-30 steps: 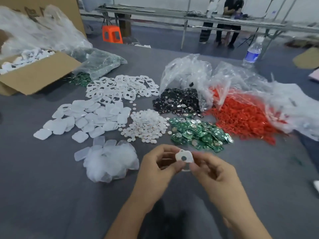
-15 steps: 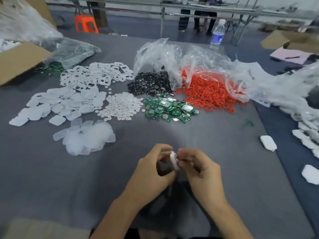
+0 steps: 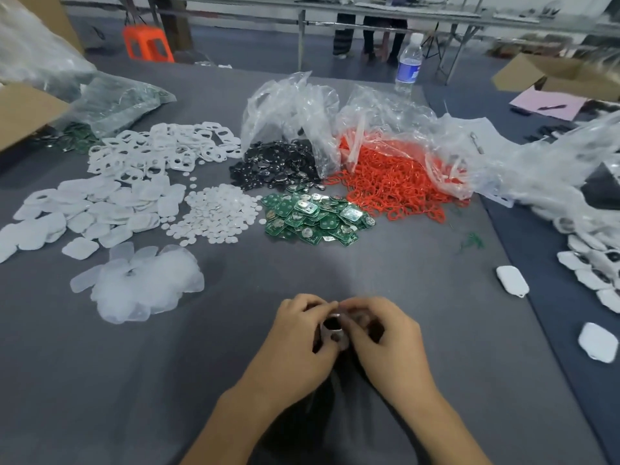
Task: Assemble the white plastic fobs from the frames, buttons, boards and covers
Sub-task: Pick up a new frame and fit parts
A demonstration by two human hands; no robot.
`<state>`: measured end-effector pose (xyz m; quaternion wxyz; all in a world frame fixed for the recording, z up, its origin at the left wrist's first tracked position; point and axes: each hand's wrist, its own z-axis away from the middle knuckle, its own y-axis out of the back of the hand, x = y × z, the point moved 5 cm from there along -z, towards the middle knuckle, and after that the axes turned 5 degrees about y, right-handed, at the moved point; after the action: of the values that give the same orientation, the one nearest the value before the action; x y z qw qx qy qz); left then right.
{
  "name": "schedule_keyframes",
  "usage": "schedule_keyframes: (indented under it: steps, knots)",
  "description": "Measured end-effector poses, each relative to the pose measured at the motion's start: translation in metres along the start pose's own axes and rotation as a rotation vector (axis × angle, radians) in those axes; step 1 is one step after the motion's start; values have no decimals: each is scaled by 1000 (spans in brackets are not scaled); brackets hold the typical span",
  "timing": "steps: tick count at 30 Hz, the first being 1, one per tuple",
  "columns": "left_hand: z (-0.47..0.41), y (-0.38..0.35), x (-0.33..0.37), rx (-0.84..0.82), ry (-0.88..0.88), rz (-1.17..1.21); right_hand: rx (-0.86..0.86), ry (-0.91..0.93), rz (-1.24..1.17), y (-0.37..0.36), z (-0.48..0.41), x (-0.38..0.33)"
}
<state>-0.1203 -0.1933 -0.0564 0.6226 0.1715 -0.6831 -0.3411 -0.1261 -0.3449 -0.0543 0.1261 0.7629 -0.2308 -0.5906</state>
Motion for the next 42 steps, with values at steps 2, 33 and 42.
schedule_keyframes:
  steps: [2,33,42]
  knots:
    - [-13,3,9,51,-13,46,105,-36,22,14,-21,12]
    - [-224,-53,65,129,13,245,495,150,301,52,-167,69]
    - [-190,-49,63,42,-70,384,424,-38,99,60,-125,68]
